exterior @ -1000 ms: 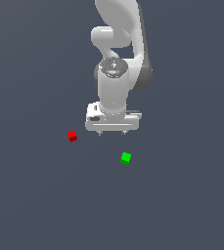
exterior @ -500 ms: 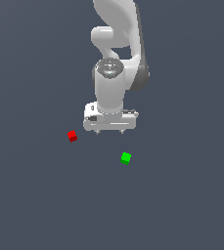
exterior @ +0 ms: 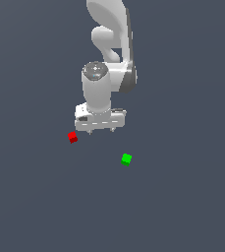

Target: Stack the red cube on top of the green cube.

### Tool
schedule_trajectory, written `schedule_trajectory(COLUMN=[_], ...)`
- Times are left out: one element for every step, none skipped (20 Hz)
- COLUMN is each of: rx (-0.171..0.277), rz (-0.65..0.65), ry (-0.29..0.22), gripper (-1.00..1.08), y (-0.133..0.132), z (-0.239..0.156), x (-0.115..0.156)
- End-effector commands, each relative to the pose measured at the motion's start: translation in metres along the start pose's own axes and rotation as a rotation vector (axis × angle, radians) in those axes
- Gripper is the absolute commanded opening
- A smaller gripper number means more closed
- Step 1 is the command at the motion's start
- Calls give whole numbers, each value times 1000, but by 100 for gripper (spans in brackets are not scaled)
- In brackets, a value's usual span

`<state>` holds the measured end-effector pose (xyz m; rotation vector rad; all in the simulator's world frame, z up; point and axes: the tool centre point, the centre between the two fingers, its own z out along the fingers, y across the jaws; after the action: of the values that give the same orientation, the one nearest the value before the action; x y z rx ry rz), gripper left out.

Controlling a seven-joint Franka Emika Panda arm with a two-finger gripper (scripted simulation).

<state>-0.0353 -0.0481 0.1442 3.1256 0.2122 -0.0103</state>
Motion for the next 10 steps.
schedule_trajectory(rx=[1, 1, 1, 1, 2, 2, 2, 2, 3, 3], rz=[-32, -45, -59, -72, -86, -99, -112, -125, -138, -151], ry=[1, 1, 1, 2, 2, 3, 3, 3, 4, 4], gripper=[100, 100, 100, 100, 100, 100, 100, 100, 100, 100], y=[14, 20, 26, 32, 38, 44, 50, 56, 62, 68], z=[7, 10, 13, 16, 19, 22, 25, 28, 31, 34], x=[-10, -14, -18, -22, -25, -29, -32, -36, -39, -42])
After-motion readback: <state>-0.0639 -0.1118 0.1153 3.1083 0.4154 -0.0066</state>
